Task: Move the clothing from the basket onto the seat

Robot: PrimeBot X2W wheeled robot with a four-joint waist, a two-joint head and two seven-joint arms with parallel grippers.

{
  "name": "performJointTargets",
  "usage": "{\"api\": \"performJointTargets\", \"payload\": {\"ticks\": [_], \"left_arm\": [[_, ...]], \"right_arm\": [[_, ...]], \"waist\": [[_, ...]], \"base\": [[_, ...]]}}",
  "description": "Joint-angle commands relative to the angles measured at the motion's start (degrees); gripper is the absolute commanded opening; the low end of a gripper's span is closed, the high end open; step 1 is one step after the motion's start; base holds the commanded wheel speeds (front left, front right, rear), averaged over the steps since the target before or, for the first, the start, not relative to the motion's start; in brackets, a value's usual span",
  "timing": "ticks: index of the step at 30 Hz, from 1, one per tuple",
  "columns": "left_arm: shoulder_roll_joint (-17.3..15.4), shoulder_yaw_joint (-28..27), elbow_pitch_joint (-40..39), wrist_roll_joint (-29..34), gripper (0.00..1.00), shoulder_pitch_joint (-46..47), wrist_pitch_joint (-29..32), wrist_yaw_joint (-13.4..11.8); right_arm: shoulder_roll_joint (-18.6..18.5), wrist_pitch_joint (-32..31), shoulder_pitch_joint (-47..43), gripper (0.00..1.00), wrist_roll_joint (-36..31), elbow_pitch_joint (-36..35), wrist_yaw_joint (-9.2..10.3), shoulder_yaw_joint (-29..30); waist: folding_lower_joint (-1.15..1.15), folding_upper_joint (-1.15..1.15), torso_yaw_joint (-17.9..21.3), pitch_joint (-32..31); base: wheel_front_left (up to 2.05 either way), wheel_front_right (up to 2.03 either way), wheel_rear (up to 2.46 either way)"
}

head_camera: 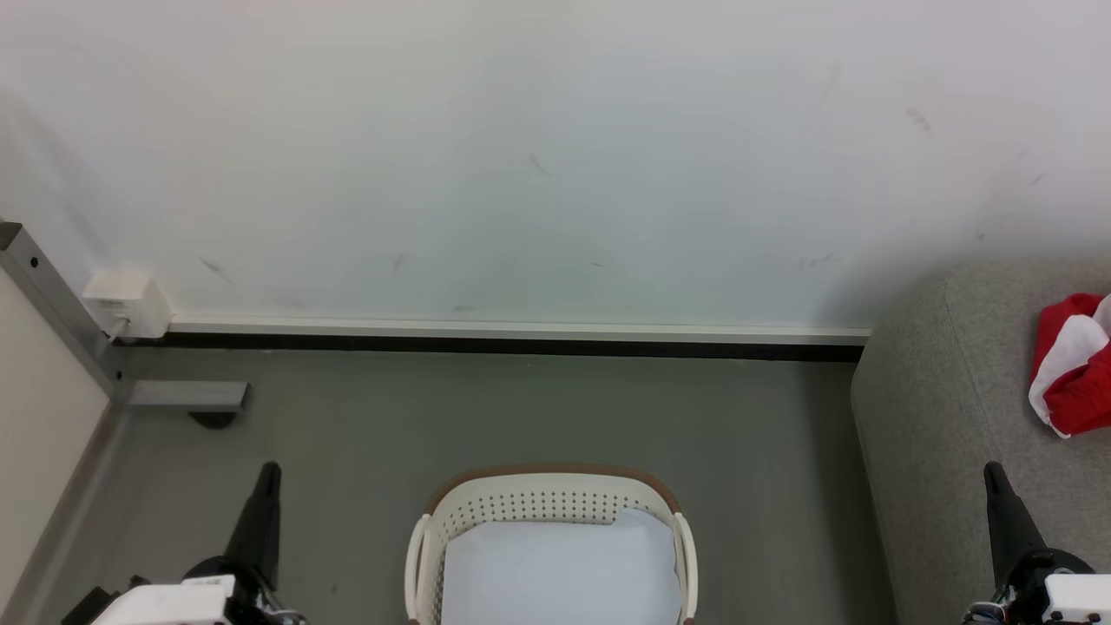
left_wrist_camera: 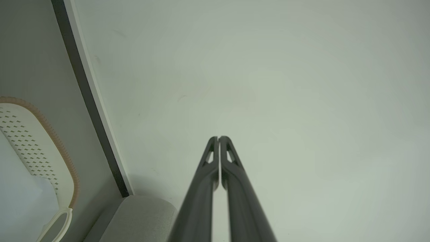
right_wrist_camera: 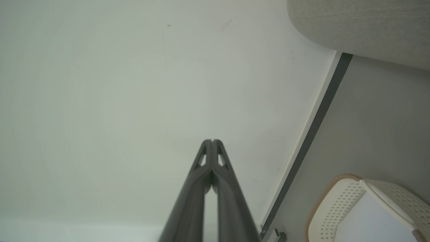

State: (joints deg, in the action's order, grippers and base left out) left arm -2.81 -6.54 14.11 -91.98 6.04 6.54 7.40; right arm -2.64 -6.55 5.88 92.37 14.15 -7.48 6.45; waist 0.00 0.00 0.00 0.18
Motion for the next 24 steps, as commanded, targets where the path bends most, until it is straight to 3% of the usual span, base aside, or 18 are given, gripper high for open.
{"api": "performJointTargets", "payload": {"ticks": [1, 24], "left_arm": [[-0.1, -0.2, -0.2, -0.8, 0.00, 0.4, 0.2, 0.3], [-0.1, -0.2, -0.2, -0.8, 0.00, 0.4, 0.2, 0.2]], "right_arm": [[-0.4, -0.2, 0.7, 0.00, 0.1, -0.3, -0.02, 0.2], [-0.4, -0.2, 0.7, 0.00, 0.1, -0.3, -0.02, 0.2]], "waist": [[0.00, 0.00, 0.0, 0.0], [0.00, 0.00, 0.0, 0.0]], "base": [[0.00, 0.00, 0.00], [0.00, 0.00, 0.00]]}}
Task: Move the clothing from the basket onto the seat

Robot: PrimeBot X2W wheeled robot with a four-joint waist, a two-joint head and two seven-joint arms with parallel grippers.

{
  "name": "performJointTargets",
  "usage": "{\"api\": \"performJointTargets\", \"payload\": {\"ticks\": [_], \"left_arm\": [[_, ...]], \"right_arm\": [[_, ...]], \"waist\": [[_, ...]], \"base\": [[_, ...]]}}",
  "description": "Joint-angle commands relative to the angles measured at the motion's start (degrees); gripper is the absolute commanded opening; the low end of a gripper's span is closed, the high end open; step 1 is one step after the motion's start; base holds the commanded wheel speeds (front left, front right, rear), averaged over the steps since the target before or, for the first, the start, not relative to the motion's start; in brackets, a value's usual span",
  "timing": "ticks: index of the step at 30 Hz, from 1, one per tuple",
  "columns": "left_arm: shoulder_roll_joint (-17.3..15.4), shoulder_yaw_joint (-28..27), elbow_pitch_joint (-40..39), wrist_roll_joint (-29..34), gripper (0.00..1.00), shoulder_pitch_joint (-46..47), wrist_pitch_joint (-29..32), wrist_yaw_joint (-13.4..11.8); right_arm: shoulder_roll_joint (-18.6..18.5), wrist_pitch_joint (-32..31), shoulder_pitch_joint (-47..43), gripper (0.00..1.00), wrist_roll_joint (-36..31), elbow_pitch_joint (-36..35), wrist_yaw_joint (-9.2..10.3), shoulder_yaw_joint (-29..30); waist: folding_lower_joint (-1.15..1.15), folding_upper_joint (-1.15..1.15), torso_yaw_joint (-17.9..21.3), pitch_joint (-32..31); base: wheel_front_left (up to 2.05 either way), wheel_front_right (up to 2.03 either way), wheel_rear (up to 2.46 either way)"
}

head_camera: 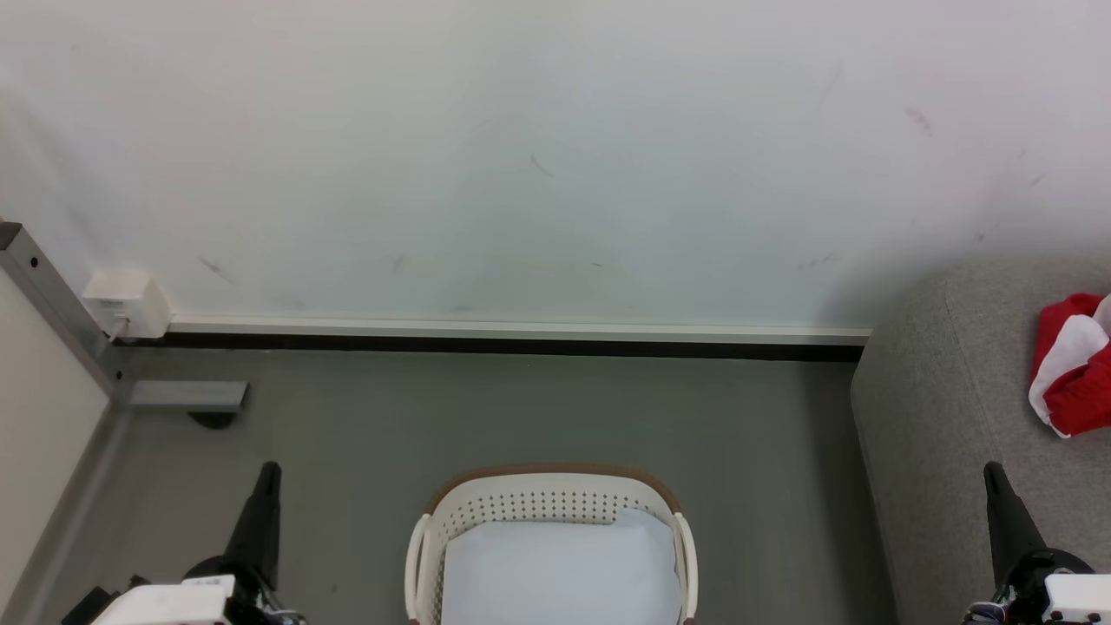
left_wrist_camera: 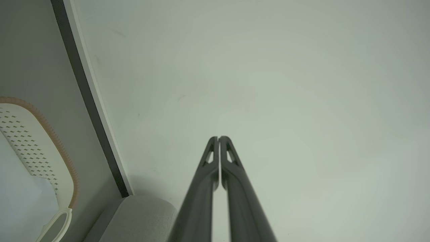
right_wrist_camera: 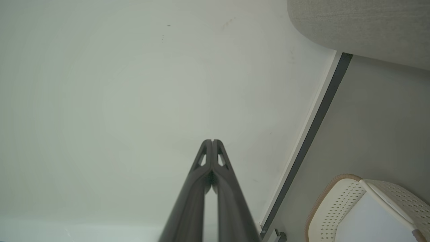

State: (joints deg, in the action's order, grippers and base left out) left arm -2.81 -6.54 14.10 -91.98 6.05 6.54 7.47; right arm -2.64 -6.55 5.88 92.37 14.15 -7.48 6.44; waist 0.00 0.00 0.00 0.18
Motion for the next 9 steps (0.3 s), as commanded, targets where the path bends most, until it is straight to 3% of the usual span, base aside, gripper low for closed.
{"api": "performJointTargets", "payload": {"ticks": [1, 9], "left_arm": [[-0.1, -0.2, -0.2, -0.8, 0.00, 0.4, 0.2, 0.2], [-0.1, -0.2, -0.2, -0.8, 0.00, 0.4, 0.2, 0.2]], "right_arm": [[-0.4, -0.2, 0.7, 0.00, 0.1, -0.3, -0.02, 0.2], [-0.4, -0.2, 0.7, 0.00, 0.1, -0.3, -0.02, 0.2]], "waist": [[0.00, 0.00, 0.0, 0.0], [0.00, 0.00, 0.0, 0.0]], "base": [[0.00, 0.00, 0.00], [0.00, 0.00, 0.00]]}}
